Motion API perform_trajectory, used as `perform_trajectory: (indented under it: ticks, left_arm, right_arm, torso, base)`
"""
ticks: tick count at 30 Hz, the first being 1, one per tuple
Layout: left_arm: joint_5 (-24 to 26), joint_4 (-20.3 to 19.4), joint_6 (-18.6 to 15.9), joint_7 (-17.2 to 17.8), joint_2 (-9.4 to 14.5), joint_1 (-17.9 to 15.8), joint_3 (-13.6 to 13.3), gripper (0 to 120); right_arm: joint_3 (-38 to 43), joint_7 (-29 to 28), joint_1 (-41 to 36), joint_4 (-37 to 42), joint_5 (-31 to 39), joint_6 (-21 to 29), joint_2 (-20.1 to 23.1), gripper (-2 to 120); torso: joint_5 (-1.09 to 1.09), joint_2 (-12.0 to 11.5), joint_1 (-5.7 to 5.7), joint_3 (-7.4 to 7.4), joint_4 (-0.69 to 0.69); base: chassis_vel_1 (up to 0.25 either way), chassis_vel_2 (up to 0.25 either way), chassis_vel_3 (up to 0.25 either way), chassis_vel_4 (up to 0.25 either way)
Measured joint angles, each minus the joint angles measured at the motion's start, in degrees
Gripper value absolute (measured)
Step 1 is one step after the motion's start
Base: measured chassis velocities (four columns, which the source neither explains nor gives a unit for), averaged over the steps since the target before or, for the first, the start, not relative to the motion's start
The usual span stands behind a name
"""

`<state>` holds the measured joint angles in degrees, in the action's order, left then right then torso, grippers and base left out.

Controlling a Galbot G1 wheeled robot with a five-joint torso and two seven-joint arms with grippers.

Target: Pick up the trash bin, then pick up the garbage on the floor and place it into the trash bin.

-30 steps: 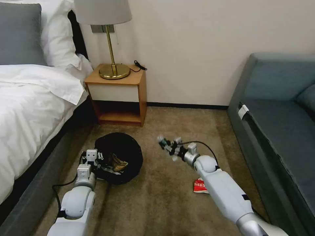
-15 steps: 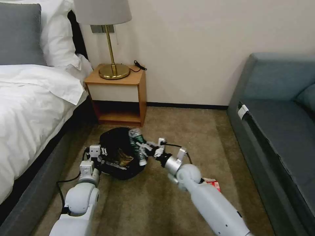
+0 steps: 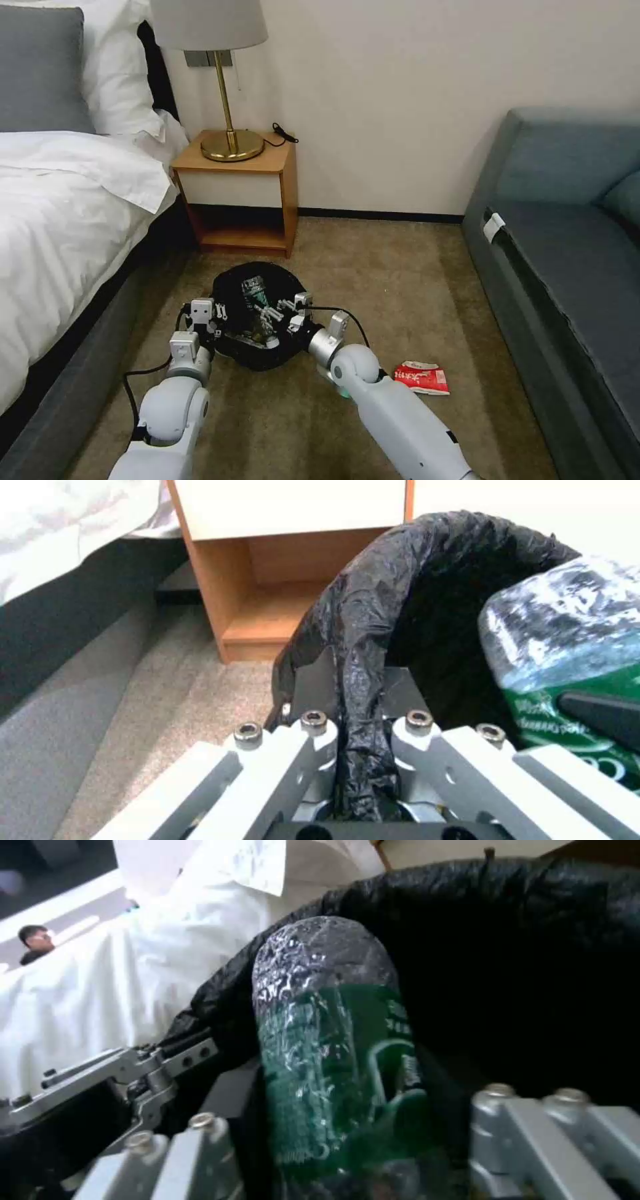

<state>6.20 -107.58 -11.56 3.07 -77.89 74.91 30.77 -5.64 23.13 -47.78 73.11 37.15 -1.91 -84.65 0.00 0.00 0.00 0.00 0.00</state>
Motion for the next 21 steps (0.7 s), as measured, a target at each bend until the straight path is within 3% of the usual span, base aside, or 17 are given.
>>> perform_trajectory:
  ticks: [11, 17, 21]
  left_arm:
    - [1.58, 1.09, 0.17, -0.04, 1.06, -0.14, 0.17, 4]
    - [2.22, 1.07, -0.32, 0.41, 1.21, -0.64, 0.86, 4]
    - [2.05, 0.52, -0.81, 0.80, 0.94, -0.65, 1.00, 4]
  right_arm:
    - [1.08, -0.29, -0.62, -0.04, -4.21, -0.37, -0.28, 97]
    - [2.02, 0.75, -1.11, 1.89, -7.90, 0.73, 2.03, 100]
    - [2.22, 4.14, -1.41, 4.74, -11.82, 3.49, 7.58, 100]
  torso:
    - [0.00, 0.00, 0.00, 0.00, 0.00]
    - [0.01, 0.00, 0.00, 0.00, 0.00]
    - [0.00, 0.00, 0.00, 0.00, -0.01]
  base:
    - [0.000, 0.000, 0.000, 0.000]
    - [0.000, 0.000, 0.000, 0.000]
    - [0.000, 0.000, 0.000, 0.000]
